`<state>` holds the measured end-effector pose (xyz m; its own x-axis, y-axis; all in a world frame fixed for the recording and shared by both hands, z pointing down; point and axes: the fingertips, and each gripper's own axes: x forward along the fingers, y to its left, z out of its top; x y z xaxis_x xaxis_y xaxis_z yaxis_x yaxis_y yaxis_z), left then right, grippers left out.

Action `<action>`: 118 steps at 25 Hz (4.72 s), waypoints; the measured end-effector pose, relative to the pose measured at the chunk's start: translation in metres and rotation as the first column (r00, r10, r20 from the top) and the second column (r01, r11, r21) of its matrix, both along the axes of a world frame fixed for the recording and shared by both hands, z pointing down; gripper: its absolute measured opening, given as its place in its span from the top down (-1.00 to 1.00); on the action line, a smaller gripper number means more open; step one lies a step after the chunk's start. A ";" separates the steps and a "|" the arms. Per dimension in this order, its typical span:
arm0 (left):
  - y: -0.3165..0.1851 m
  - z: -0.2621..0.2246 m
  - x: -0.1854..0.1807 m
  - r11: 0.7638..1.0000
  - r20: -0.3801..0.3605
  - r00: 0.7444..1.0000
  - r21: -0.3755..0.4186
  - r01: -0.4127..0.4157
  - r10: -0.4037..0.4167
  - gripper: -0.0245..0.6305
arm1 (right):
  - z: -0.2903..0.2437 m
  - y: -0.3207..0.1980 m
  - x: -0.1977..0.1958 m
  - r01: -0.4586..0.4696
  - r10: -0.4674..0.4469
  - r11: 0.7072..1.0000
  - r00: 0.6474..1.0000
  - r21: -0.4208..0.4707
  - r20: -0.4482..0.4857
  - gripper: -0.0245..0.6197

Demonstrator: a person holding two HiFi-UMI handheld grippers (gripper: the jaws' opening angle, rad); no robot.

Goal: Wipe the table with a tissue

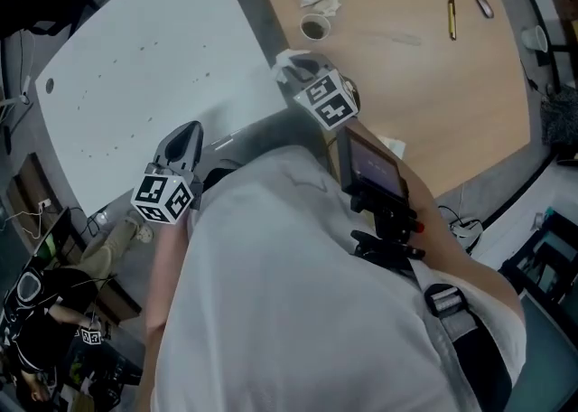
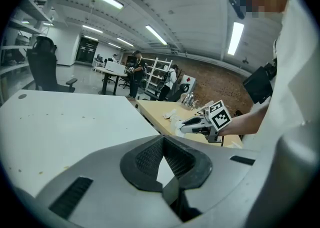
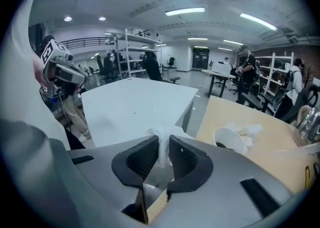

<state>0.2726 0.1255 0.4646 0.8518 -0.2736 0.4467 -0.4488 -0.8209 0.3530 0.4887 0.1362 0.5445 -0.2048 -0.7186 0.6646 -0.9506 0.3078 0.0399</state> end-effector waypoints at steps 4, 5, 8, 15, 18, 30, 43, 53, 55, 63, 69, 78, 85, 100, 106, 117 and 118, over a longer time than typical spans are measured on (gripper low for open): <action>0.006 0.005 -0.023 0.999 0.008 0.999 -0.025 0.048 -0.048 0.91 | 0.001 -0.006 -0.031 0.075 -0.074 0.997 0.997 -0.027 0.018 0.70; 0.008 0.008 -0.028 0.998 0.009 0.998 -0.035 0.060 -0.060 0.91 | 0.002 -0.006 -0.036 0.087 -0.087 0.996 0.996 -0.034 0.020 0.70; 0.007 0.014 -0.045 0.993 0.010 0.994 -0.039 0.111 -0.110 0.91 | 0.009 -0.020 -0.052 0.118 -0.116 0.992 0.992 -0.034 0.045 0.70; 0.002 0.018 -0.085 0.977 -0.003 0.978 -0.047 0.208 -0.208 0.91 | 0.030 -0.066 -0.094 0.169 -0.163 0.983 0.984 -0.076 0.075 0.70; -0.003 0.018 -0.100 0.975 -0.002 0.976 -0.051 0.216 -0.217 0.91 | 0.041 -0.083 -0.097 0.164 -0.163 0.982 0.986 -0.092 0.019 0.70; -0.018 0.013 -0.150 0.953 0.002 0.954 -0.048 0.299 -0.300 0.91 | 0.053 -0.169 -0.039 -0.011 -0.002 0.995 0.991 -0.095 -0.132 0.70; -0.035 0.017 -0.173 0.929 0.002 0.932 -0.070 0.363 -0.363 0.91 | 0.069 -0.179 -0.062 0.138 -0.187 0.981 0.860 -0.135 -0.475 0.73; -0.040 0.017 -0.170 0.935 0.002 0.938 -0.072 0.346 -0.347 0.91 | 0.069 -0.167 -0.111 0.393 -0.407 0.909 0.762 -0.139 -0.504 0.74; -0.040 0.018 -0.171 0.936 0.002 0.939 -0.072 0.344 -0.345 0.91 | 0.071 -0.159 -0.118 0.486 -0.490 0.860 0.700 -0.157 -0.520 0.74; -0.042 0.018 -0.165 0.946 -0.013 0.948 -0.073 0.315 -0.317 0.91 | 0.071 -0.125 -0.103 0.610 -0.625 0.749 0.523 -0.257 -0.579 0.73; -0.045 0.017 -0.153 0.959 -0.029 0.960 -0.067 0.275 -0.278 0.91 | 0.048 -0.104 -0.085 0.348 -0.368 0.930 0.888 -0.120 -0.276 0.73; -0.044 0.015 -0.150 0.966 -0.033 0.967 -0.065 0.250 -0.252 0.91 | 0.075 -0.065 -0.114 0.325 -0.365 0.919 0.915 -0.222 -0.170 0.73; -0.043 0.017 -0.158 0.962 -0.028 0.963 -0.067 0.265 -0.268 0.91 | 0.076 -0.087 -0.133 0.339 -0.383 0.913 0.904 -0.228 -0.189 0.73; -0.043 0.018 -0.171 0.952 -0.018 0.954 -0.074 0.296 -0.298 0.91 | 0.077 -0.108 -0.169 0.463 -0.490 0.855 0.869 -0.235 -0.069 0.73; -0.046 0.018 -0.176 0.951 -0.016 0.953 -0.070 0.301 -0.303 0.91 | 0.079 -0.099 -0.216 0.561 -0.581 0.791 0.814 -0.246 -0.010 0.73; -0.050 0.017 -0.181 0.955 -0.034 0.956 -0.073 0.289 -0.292 0.91 | 0.056 -0.108 -0.112 0.047 -0.027 0.987 0.991 -0.152 0.134 0.73; -0.049 0.017 -0.180 0.956 -0.035 0.958 -0.076 0.283 -0.286 0.91 | 0.059 -0.104 -0.100 0.008 0.011 0.986 0.993 -0.165 0.114 0.73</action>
